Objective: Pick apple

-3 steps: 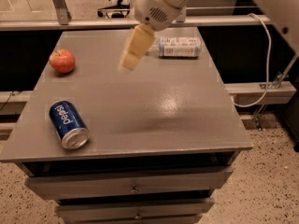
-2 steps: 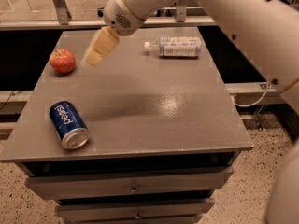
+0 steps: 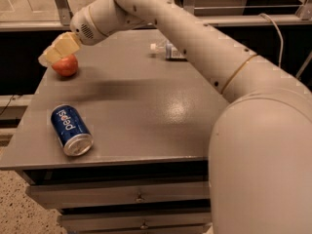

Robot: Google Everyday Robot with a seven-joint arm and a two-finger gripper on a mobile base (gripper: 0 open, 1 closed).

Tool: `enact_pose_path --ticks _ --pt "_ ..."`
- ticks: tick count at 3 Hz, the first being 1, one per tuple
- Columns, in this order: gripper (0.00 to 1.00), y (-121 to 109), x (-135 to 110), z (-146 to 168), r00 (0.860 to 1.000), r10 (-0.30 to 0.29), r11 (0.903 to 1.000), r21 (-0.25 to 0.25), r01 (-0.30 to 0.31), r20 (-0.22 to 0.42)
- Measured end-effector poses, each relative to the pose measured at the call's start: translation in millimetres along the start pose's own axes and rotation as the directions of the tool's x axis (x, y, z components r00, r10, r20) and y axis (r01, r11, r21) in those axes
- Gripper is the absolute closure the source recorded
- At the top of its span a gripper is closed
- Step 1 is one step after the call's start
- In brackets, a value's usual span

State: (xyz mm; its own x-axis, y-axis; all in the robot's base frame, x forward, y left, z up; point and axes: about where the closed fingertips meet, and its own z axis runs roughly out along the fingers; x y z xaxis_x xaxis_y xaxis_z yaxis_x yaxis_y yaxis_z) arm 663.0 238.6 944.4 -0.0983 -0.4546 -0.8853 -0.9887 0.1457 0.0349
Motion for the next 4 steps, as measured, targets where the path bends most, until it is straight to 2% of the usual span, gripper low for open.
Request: enact_pose_path --ticks 1,2,4 --pt "0.0 -14 2 30 0.998 0.008 0.9999 0.012 -0.009 0.06" --pt "0.0 -27 18 45 0.996 0.028 0.9988 0.037 -0.031 0.084" --pt "0.0 -35 44 65 0.992 0.08 0.9959 0.036 -0.084 0.096"
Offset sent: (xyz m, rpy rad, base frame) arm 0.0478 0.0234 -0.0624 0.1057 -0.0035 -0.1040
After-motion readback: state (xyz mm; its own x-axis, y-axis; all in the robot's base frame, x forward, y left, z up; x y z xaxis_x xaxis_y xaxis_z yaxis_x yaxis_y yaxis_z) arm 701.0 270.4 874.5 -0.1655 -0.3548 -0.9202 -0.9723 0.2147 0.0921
